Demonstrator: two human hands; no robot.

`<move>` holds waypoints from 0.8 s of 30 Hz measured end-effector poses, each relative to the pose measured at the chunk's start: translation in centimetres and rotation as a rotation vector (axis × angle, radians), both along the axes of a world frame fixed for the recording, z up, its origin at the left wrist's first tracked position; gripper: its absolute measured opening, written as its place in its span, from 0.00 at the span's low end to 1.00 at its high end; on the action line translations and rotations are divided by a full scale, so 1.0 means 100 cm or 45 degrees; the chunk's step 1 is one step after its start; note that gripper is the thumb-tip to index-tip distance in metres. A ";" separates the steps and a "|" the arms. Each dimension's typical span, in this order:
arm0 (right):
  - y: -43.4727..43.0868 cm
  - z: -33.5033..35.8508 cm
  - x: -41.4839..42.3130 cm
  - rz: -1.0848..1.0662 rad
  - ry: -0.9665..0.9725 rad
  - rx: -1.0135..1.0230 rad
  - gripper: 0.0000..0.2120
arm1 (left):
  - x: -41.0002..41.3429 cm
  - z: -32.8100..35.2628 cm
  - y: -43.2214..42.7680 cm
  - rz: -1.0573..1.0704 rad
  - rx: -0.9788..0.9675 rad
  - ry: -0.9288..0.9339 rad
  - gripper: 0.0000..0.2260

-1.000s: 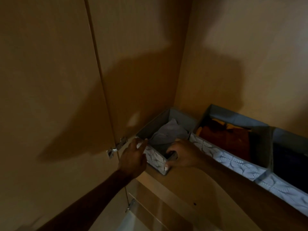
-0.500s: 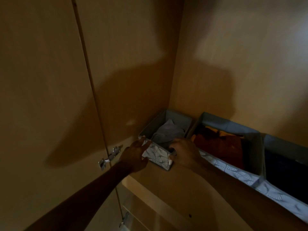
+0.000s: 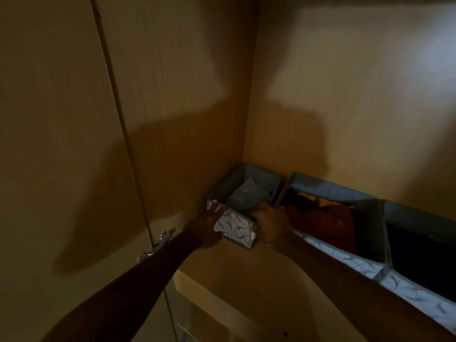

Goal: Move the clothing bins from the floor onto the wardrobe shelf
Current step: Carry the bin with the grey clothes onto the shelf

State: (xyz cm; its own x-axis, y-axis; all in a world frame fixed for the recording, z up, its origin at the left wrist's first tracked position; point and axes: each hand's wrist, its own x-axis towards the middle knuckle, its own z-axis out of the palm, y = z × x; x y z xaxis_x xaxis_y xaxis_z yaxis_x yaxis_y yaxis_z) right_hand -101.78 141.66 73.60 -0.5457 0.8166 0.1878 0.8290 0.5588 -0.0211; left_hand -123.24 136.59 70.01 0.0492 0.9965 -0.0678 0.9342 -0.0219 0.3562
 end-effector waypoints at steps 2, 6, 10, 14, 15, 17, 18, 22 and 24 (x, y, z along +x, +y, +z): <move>0.005 -0.002 0.000 -0.010 -0.002 0.012 0.14 | 0.000 0.000 0.007 -0.012 -0.012 0.017 0.37; 0.015 -0.004 0.000 -0.021 -0.009 0.015 0.14 | -0.001 -0.002 0.020 -0.039 -0.032 0.022 0.38; 0.024 -0.008 0.000 -0.045 0.013 0.028 0.13 | -0.002 -0.002 0.032 -0.052 -0.041 0.002 0.38; 0.035 -0.014 0.000 -0.105 -0.002 -0.008 0.13 | -0.002 0.000 0.042 -0.079 -0.058 -0.016 0.38; 0.037 -0.014 0.000 -0.119 -0.013 -0.009 0.13 | -0.002 0.000 0.045 -0.086 -0.067 -0.015 0.38; 0.042 -0.017 0.000 -0.136 -0.016 -0.014 0.14 | -0.004 -0.001 0.052 -0.104 -0.083 -0.006 0.39; 0.044 -0.018 0.000 -0.140 -0.009 -0.024 0.14 | -0.004 -0.001 0.055 -0.115 -0.090 -0.005 0.39; 0.048 -0.020 0.002 -0.147 0.016 -0.039 0.14 | -0.008 -0.005 0.064 -0.129 -0.111 -0.026 0.39; 0.049 -0.021 0.003 -0.145 -0.006 -0.041 0.15 | -0.009 -0.006 0.066 -0.124 -0.115 -0.018 0.39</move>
